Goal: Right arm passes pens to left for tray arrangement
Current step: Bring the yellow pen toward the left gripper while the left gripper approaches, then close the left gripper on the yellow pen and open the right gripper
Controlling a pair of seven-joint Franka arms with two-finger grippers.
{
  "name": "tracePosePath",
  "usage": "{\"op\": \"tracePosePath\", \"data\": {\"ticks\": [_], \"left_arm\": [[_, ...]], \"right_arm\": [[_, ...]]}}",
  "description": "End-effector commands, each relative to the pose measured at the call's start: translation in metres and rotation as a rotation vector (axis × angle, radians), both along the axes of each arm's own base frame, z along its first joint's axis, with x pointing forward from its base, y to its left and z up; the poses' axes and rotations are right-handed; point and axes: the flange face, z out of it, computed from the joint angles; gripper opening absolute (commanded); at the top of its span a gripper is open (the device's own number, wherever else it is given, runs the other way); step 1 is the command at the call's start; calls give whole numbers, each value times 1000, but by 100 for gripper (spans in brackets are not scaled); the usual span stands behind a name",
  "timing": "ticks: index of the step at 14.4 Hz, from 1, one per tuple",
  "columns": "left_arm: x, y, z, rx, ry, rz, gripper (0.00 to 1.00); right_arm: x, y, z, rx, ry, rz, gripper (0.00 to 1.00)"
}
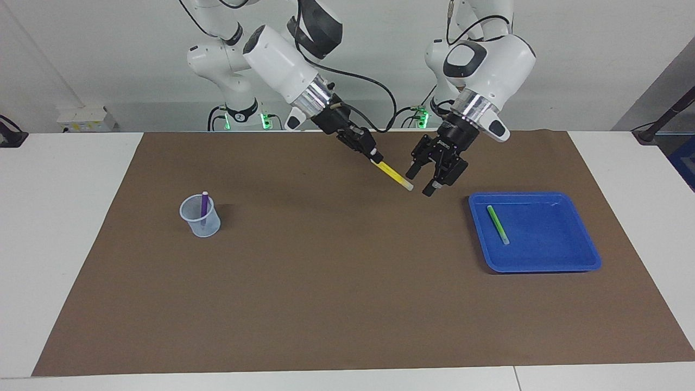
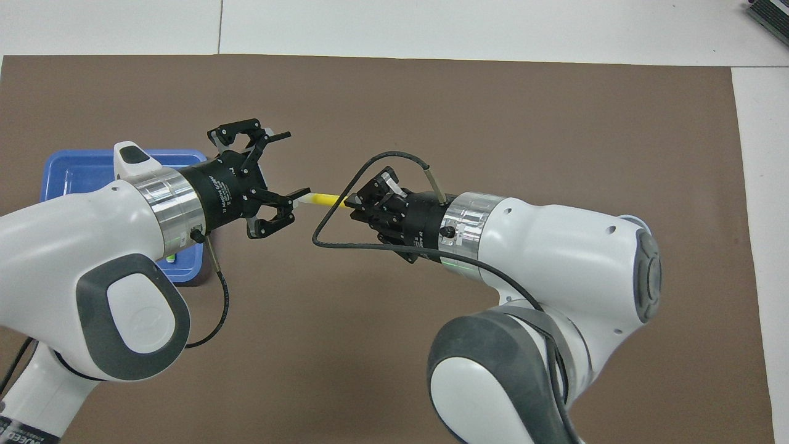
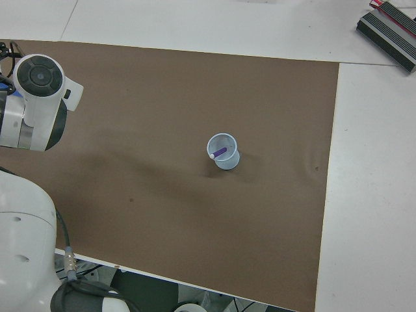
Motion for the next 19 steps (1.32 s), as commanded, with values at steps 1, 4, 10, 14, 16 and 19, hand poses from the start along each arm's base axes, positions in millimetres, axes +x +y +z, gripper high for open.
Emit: {"op": "tracePosePath", "data": {"ticks": [1, 4, 10, 14, 16, 19], "left_arm": [[-21, -6, 0, -19, 0, 26, 83], [-33, -19, -7, -19, 5, 25, 83], [-47, -30, -16, -18, -3, 47, 96], [-46, -29, -16, -19, -3, 52, 78], [-47, -30, -16, -18, -4, 48, 74], [-47, -30, -16, -18, -5, 49, 74]], "right_arm": [[0, -1, -2, 20, 9, -27, 0], [-1, -1, -3, 18, 13, -26, 0], [0, -1, -3, 19, 12, -27, 0], [0, -1, -4, 18, 12, -28, 0], [0, -1, -4, 18, 12, -28, 0], [0, -1, -4, 18, 12, -28, 0]]}}
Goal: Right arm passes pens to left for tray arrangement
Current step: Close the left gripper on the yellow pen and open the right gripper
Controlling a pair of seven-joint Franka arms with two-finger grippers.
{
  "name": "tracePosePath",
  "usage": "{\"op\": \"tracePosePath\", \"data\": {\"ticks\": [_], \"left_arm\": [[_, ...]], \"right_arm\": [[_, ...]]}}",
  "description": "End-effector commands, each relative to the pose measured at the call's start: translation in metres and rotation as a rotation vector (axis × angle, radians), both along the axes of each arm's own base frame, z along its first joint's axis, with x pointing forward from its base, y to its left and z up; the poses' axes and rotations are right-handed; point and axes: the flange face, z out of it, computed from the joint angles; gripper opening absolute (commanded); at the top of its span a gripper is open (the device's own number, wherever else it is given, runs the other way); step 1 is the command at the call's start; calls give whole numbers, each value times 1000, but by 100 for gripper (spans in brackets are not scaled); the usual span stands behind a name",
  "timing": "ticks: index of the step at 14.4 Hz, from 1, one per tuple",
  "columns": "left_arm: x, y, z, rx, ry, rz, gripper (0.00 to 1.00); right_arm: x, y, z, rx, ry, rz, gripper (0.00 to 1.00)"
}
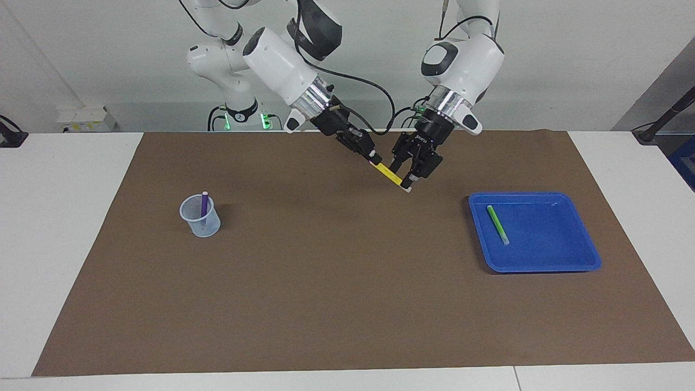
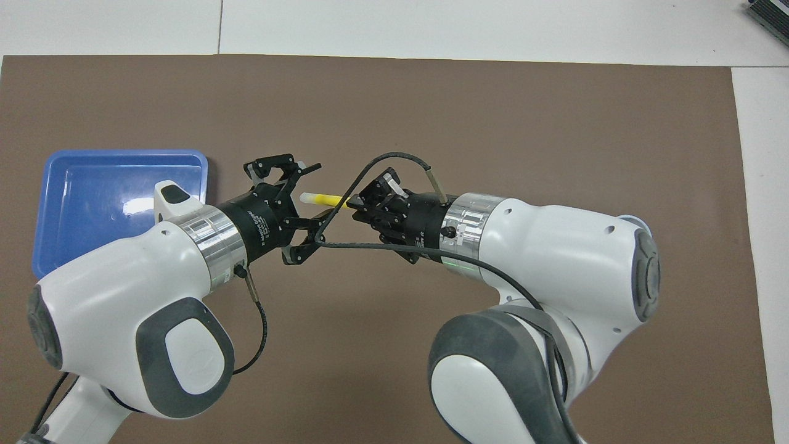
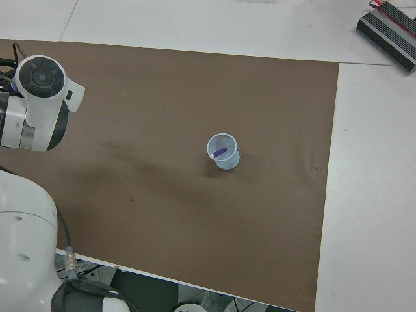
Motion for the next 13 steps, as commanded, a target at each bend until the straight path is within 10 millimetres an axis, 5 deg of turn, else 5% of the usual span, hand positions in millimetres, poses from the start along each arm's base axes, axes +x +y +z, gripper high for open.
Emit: {"op": "tracePosePath", "data": {"ticks": [1, 13], "left_arm": [[-10, 3, 2, -14, -3, 18, 74], [-13, -10, -3, -17, -18, 31, 78]], "right_arm": [[0, 1, 0, 22, 6, -25, 0], [0, 1, 1, 24, 5, -26, 0]]}}
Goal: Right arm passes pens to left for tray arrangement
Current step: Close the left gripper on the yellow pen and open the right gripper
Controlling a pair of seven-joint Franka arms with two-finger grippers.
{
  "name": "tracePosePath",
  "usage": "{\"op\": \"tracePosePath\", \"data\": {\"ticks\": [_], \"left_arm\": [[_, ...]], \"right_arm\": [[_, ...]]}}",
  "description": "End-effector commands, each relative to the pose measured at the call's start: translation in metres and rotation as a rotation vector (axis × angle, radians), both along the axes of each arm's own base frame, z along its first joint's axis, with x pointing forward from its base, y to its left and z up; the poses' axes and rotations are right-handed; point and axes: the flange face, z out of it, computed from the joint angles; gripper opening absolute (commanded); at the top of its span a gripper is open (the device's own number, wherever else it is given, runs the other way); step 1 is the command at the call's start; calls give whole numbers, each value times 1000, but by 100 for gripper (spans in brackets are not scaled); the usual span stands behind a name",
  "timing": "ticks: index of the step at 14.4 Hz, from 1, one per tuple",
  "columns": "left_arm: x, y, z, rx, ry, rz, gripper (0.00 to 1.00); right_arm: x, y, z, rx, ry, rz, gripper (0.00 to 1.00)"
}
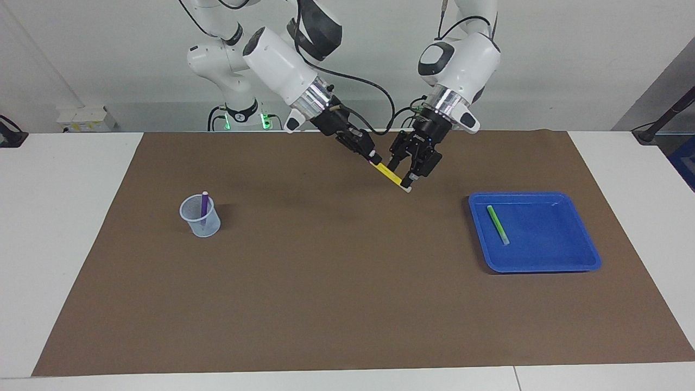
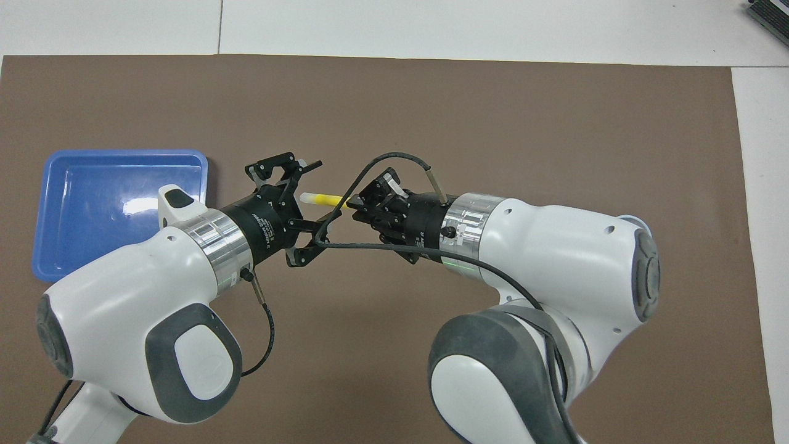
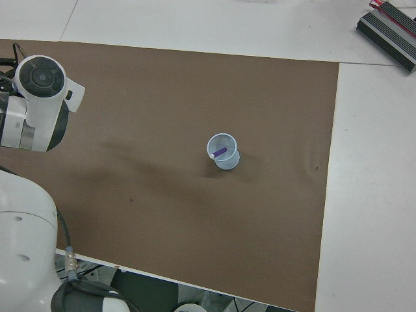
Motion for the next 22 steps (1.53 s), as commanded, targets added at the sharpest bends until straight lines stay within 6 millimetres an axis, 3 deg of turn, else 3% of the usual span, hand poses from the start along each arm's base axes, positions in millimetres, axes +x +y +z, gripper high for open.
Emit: {"op": "tracePosePath", "data": {"ticks": [1, 3, 5, 7, 9, 10, 17, 18, 19, 20, 22], "left_arm": [[-8, -2, -3, -13, -1, 19, 78], [-8, -2, -3, -13, -1, 19, 67], [-8, -2, -3, -15, 1, 21, 46], [-8, -2, -3, -18, 5, 25, 17], [-8, -2, -3, -18, 6, 24, 5], [-8, -2, -3, -17, 8, 22, 0], [-8, -3, -3, -10, 8, 5, 0], [-8, -3, -4, -9, 9, 3, 0], [-8, -2, -4, -9, 10, 5, 0], [-7, 0, -3, -9, 11, 6, 0], [-6, 2, -3, 6, 5, -25, 0]], "right_arm": [[-1, 1, 1, 24, 7, -23, 0], [-1, 1, 0, 23, 9, -23, 0], [-1, 1, 1, 23, 6, -22, 0], [-1, 1, 0, 22, 7, -22, 0], [-1, 1, 0, 23, 8, -23, 0], [-1, 1, 0, 22, 7, -22, 0], [0, 0, 1, 23, 8, -24, 0], [0, -1, 1, 23, 8, -25, 14], [0, -1, 0, 23, 9, -24, 64], [0, -1, 0, 23, 9, -24, 100], [3, -4, 0, 21, 7, -23, 100]]}}
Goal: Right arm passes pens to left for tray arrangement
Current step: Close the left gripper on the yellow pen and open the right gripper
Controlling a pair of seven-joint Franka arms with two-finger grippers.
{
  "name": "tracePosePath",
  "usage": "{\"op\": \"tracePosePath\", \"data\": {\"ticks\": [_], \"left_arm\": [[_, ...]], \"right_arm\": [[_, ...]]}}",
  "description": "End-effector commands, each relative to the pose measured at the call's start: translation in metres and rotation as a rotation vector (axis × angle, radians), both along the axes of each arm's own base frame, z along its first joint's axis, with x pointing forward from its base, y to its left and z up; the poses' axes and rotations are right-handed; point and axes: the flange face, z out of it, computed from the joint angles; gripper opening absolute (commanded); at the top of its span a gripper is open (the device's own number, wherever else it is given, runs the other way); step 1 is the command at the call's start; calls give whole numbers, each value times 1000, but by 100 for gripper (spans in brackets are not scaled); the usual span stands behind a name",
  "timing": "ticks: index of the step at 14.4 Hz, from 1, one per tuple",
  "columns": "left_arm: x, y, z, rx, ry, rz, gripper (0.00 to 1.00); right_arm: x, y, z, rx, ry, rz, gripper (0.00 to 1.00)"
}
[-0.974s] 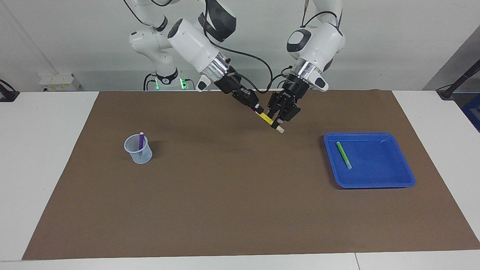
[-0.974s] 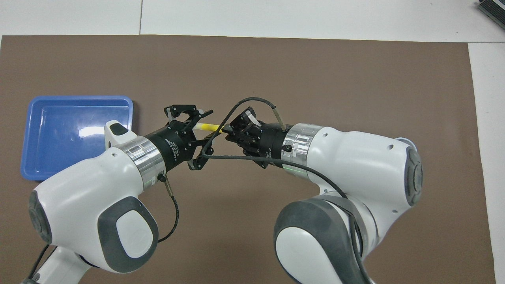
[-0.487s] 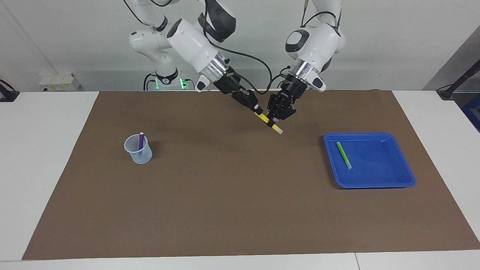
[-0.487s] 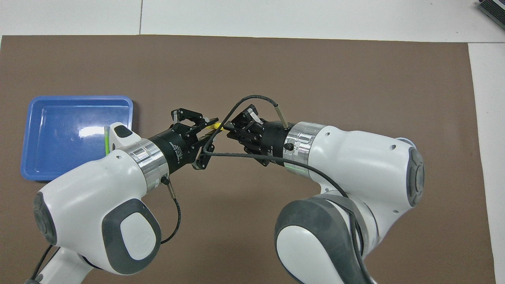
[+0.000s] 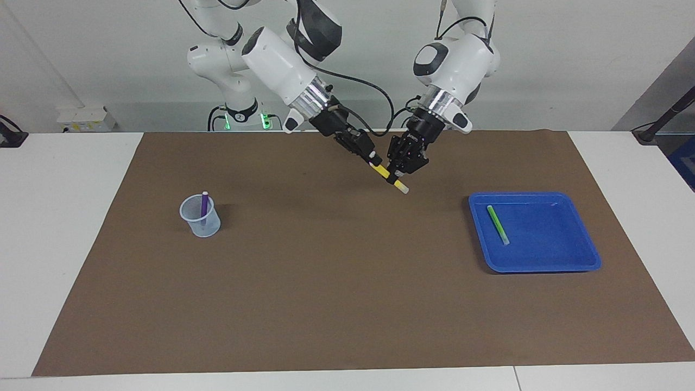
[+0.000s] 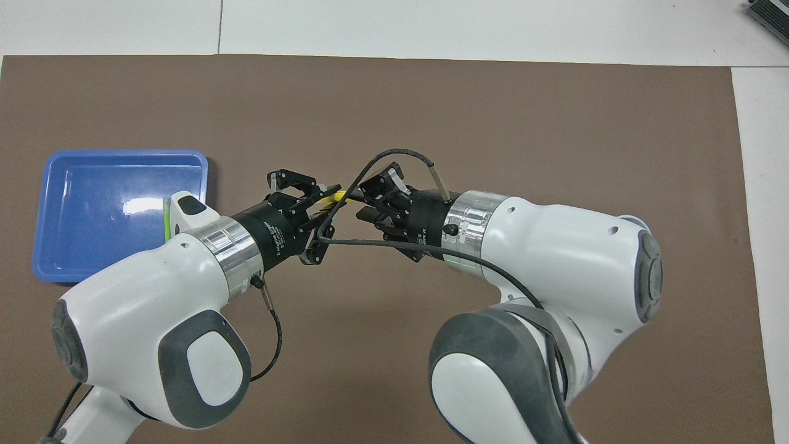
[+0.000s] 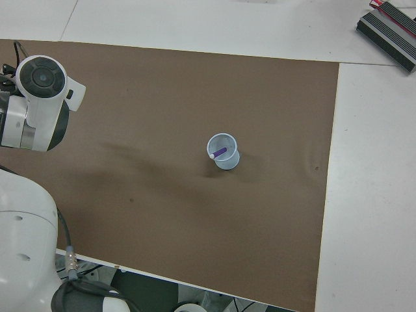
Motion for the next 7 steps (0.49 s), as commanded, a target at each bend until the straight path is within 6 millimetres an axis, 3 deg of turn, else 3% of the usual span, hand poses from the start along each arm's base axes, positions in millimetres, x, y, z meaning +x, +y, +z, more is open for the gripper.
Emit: {"op": "tracePosePath", "data": {"ticks": [1, 4, 7], "left_arm": [[0, 9, 2, 7, 0, -30, 0], [7, 24, 2, 45, -11, -100, 0], [20, 52, 5, 92, -15, -237, 0]], "right_arm": [[1, -4, -1, 14, 20, -4, 100], [5, -14, -6, -34, 12, 74, 100], [14, -53, -17, -195, -24, 266, 100]]}}
